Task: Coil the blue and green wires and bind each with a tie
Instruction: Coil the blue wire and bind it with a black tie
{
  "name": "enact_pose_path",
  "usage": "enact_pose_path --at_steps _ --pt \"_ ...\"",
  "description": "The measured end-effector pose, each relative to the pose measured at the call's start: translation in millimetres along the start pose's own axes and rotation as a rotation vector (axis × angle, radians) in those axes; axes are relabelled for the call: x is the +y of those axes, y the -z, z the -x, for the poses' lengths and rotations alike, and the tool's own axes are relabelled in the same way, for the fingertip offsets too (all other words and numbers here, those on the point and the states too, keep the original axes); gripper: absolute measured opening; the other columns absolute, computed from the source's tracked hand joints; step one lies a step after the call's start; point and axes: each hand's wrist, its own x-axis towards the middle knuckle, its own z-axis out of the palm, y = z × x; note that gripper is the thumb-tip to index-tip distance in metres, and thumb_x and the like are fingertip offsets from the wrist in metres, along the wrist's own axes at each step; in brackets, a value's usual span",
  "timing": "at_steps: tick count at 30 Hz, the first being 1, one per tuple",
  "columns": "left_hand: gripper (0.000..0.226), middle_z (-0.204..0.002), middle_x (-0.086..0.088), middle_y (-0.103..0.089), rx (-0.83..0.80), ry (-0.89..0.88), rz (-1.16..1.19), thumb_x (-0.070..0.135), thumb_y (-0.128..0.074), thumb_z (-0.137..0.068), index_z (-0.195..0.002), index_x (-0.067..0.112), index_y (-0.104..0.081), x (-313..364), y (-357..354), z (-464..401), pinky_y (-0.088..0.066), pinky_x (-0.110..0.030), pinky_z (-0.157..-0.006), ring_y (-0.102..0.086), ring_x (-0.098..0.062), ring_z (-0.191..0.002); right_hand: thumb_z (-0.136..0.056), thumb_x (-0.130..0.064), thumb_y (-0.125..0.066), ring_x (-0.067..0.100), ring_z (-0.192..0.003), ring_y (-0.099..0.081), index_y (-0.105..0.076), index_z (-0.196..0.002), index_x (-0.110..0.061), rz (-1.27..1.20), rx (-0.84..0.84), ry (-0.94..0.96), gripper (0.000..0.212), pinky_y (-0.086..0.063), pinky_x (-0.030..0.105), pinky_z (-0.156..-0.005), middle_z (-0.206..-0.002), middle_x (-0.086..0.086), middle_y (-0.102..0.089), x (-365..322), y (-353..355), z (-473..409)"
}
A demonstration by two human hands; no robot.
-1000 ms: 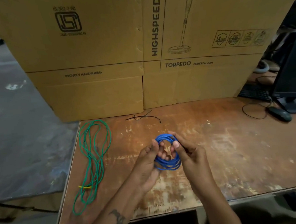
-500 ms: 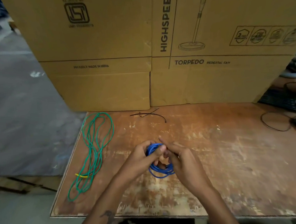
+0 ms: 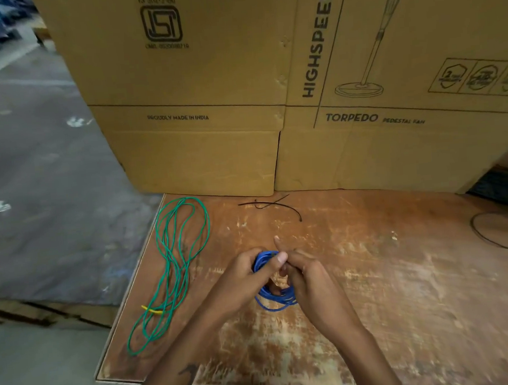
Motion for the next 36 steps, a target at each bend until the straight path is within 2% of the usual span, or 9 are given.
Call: enact_pose_path --at_steps 5,8,12,15,20,26,29,33,36 --pt "0.038 -0.06 0.005 -0.048 0.019 -0.024 0.0 0.04 -0.056 -0.102 -0.089 0.005 -0.062 -10.5 10.4 -14.4 -0.058 -0.045 -0.067 -0.065 -0.017 -0.056 -0.113 -0.024 -0.048 0.005 -0.086 -0.059 -0.044 -0.158 -0.04 -0.067 -0.057 -0.056 0.048 -0.044 0.017 -0.072 -0.095 -0.013 -0.059 7.7 -10.1 -19.9" --pt "0.036 -0.062 0.009 -0.06 0.043 -0.048 -0.01 0.032 -0.055 -0.104 -0.093 -0.001 -0.059 -9.9 14.1 -28.8 -0.049 -0.027 -0.06 -0.067 -0.014 -0.058 -0.112 -0.022 -0.051 0.006 -0.088 -0.061 -0.046 -0.158 -0.033 -0.188 -0.056 -0.059 0.048 -0.046 0.017 -0.079 -0.1 -0.008 -0.062 17.4 -12.9 -36.9" --pt "0.029 -0.075 -0.007 -0.064 0.061 -0.082 -0.011 0.041 -0.058 -0.102 -0.1 0.012 -0.059 -19.2 19.9 -47.9 -0.057 -0.048 -0.064 -0.066 -0.019 -0.061 -0.112 -0.02 -0.051 0.008 -0.088 -0.061 -0.048 -0.156 -0.033 -0.209 -0.015 -0.035 0.046 -0.049 0.026 -0.082 -0.097 -0.006 -0.062 26.3 -22.2 -56.6" --pt "0.02 -0.077 -0.003 -0.068 0.101 -0.142 0.047 0.03 -0.058 -0.104 -0.122 0.024 -0.053 -20.1 20.0 -50.7 -0.057 -0.034 -0.063 -0.068 -0.021 -0.06 -0.113 -0.023 -0.048 0.009 -0.088 -0.06 -0.041 -0.159 -0.038 -0.207 -0.009 -0.041 0.049 -0.048 0.028 -0.081 -0.094 -0.008 -0.059 29.2 -28.5 -63.9" --pt "0.008 -0.077 -0.002 -0.065 0.192 -0.234 0.106 0.016 -0.058 -0.103 -0.109 0.013 -0.062 -30.9 18.4 -63.6 -0.057 -0.036 -0.055 -0.067 -0.018 -0.059 -0.115 -0.025 -0.04 -0.003 -0.082 -0.058 -0.016 -0.166 -0.038 -0.203 -0.018 -0.084 0.057 -0.043 0.012 -0.071 -0.09 -0.014 -0.055 26.9 -40.1 -72.6" --pt "0.009 -0.066 0.004 -0.061 0.213 -0.175 0.152 0.015 -0.058 -0.103 -0.106 0.012 -0.066 -46.1 18.0 -80.7 -0.052 -0.033 -0.051 -0.061 -0.022 -0.062 -0.112 -0.041 -0.04 0.006 -0.09 -0.067 0.0 -0.167 -0.039 -0.362 0.0 -0.144 0.068 -0.05 0.019 -0.081 -0.094 -0.013 -0.063 38.1 -51.9 -84.3" --pt "0.01 -0.063 0.004 -0.056 0.211 -0.123 0.147 0.023 -0.058 -0.104 -0.106 0.015 -0.065 -54.8 19.4 -88.7 -0.048 -0.036 -0.049 -0.052 -0.024 -0.049 -0.112 -0.045 -0.041 0.008 -0.099 -0.068 -0.009 -0.165 -0.042 -0.322 -0.05 -0.155 0.062 -0.055 0.03 -0.088 -0.108 -0.008 -0.066 44.9 -51.1 -92.6" --pt "0.011 -0.063 -0.001 -0.052 0.26 -0.091 0.117 0.028 -0.057 -0.104 -0.104 0.02 -0.063 -67.4 19.3 -100.7 -0.046 -0.044 -0.048 -0.047 -0.02 -0.045 -0.111 -0.05 -0.041 0.003 -0.12 -0.065 -0.043 -0.155 -0.035 -0.282 -0.174 -0.181 0.046 -0.055 0.037 -0.101 -0.135 -0.009 -0.065 58.6 -43.2 -111.9" --pt "0.009 -0.057 -0.001 -0.046 0.321 -0.037 0.171 0.024 -0.057 -0.105 -0.102 0.017 -0.062 -75.4 20.9 -112.4 -0.042 -0.034 -0.046 -0.042 -0.016 -0.041 -0.113 -0.05 -0.038 0.007 -0.107 -0.069 -0.066 -0.13 -0.024 -0.237 -0.123 -0.173 0.042 -0.057 0.042 -0.094 -0.119 -0.006 -0.073 74.0 -45.8 -134.2"
